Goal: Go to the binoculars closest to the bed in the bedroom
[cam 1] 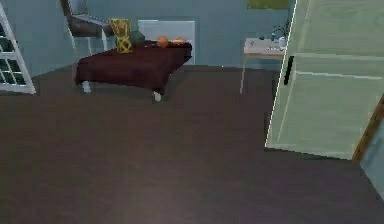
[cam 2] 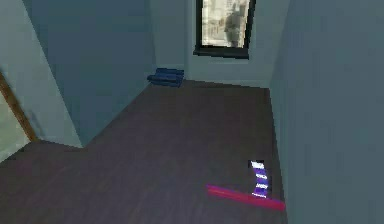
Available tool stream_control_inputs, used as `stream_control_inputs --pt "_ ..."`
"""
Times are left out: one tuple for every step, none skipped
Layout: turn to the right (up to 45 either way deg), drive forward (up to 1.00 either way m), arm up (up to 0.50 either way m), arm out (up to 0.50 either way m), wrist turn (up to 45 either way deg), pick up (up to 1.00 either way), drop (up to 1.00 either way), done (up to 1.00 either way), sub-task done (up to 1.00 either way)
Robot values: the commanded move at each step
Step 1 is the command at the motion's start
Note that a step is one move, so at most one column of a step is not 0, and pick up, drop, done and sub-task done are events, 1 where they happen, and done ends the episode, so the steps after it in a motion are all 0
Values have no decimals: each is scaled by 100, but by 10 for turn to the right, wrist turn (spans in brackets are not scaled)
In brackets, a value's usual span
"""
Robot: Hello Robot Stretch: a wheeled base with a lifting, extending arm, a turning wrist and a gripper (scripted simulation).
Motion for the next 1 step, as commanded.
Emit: stream_control_inputs --pt "330 0 0 0 0 0 0 0 0"
